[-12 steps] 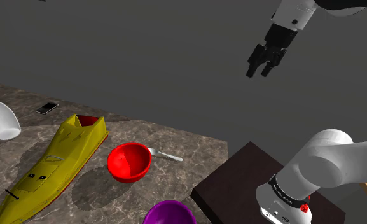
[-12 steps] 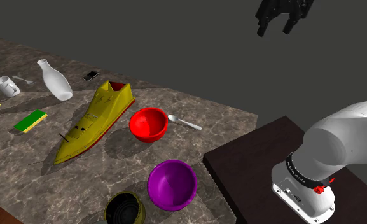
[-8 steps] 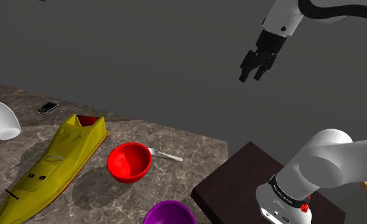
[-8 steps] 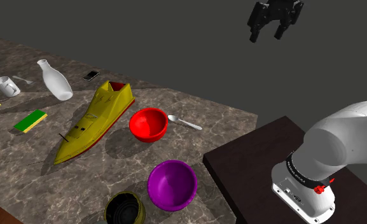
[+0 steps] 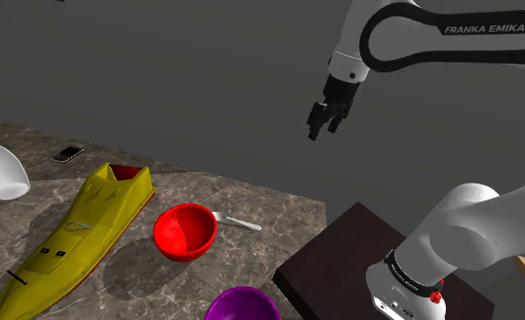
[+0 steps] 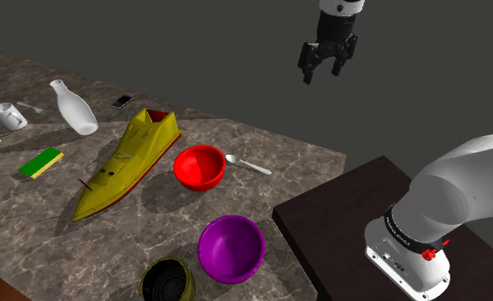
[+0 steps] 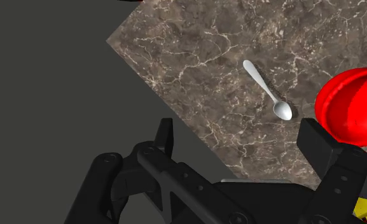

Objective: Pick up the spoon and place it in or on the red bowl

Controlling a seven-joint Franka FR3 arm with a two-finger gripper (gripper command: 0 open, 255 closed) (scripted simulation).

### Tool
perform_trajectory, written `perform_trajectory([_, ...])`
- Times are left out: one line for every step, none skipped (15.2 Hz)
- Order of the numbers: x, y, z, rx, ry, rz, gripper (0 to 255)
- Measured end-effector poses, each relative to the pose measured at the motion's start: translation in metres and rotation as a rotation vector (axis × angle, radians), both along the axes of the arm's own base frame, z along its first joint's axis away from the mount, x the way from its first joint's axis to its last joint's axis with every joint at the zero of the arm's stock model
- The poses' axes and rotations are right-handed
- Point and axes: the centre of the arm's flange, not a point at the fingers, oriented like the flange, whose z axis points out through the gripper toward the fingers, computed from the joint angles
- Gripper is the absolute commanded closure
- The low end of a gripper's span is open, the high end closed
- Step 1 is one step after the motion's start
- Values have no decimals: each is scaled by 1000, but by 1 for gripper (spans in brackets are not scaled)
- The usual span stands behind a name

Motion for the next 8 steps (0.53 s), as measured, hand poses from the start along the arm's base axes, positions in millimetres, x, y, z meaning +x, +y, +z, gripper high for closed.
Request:
perform_trajectory([5, 6, -10, -5, 5, 15, 0])
perform_trajectory([12, 11, -20, -11, 11, 30, 0])
perform_trajectory([19, 14, -31, -17, 17, 45, 0])
perform_trajectory([25, 20, -43, -23, 23, 60, 0])
perform_trajectory([30, 27, -54, -28, 29, 75, 0])
perform_trajectory([38, 34, -65, -34, 34, 90, 0])
perform_trajectory([43, 42, -75, -39, 40, 106, 0])
perform_trajectory([50, 48, -85, -44, 46, 121, 0])
